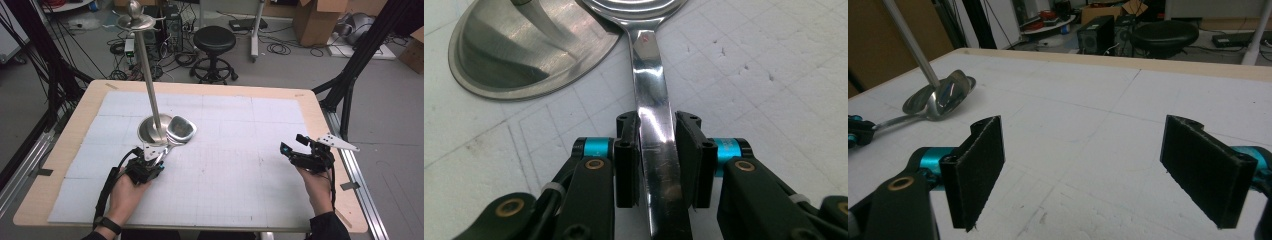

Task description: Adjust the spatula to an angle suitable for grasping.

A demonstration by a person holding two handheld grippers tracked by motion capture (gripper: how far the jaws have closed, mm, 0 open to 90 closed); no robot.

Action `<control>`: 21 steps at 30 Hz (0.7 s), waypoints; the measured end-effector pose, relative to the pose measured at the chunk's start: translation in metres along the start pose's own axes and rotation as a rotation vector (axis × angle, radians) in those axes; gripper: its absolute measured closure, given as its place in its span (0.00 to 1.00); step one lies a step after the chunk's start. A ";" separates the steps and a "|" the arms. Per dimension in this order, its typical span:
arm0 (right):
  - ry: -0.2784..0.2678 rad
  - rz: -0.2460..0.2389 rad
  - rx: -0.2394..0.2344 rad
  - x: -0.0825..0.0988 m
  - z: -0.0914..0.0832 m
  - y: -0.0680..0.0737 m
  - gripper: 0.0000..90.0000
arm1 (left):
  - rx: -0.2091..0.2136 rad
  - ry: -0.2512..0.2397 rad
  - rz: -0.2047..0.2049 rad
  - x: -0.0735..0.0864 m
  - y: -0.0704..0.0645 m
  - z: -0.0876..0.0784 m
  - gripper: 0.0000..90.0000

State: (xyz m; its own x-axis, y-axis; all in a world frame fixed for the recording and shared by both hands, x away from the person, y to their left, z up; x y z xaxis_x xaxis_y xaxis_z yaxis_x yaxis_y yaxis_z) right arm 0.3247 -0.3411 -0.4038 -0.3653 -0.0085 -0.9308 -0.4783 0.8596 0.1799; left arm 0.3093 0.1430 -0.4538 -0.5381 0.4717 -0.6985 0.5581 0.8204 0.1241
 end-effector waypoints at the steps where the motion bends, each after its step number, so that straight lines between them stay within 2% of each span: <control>1: 0.000 0.001 -0.001 0.000 0.000 0.000 0.19 | -0.006 0.001 0.004 0.000 -0.001 0.000 0.79; 3: -0.002 0.006 -0.003 0.000 -0.001 0.000 0.19 | -0.025 0.007 0.011 -0.001 -0.003 0.000 0.80; 8: -0.012 0.016 -0.014 -0.001 -0.001 -0.001 0.19 | -0.027 0.011 0.021 -0.002 -0.003 0.000 0.80; 15: -0.005 0.026 -0.017 0.000 0.000 -0.002 0.19 | -0.071 0.023 0.093 -0.003 -0.008 0.001 0.78; 17: -0.006 0.026 -0.019 0.000 0.000 -0.002 0.19 | -0.071 0.023 0.096 -0.003 -0.009 0.002 0.78; 21: -0.007 0.034 -0.023 0.000 -0.001 -0.002 0.19 | -0.101 0.038 0.096 -0.005 -0.013 0.003 0.80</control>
State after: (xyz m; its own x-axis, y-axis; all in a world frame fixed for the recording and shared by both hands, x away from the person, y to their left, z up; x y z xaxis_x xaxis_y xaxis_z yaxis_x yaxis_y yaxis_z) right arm 0.3254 -0.3432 -0.4039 -0.3764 0.0243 -0.9261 -0.4839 0.8473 0.2189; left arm 0.3064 0.1297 -0.4540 -0.5102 0.5598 -0.6529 0.5426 0.7985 0.2607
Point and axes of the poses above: each handheld gripper's, and its own axes: z roughly forward along the jaws, x roughly out of its underside, y roughly to its left, the point moved 2 cm from there along z, roughly forward along the jaws, and after that the axes turned 3 degrees about x, right-handed, at the moved point
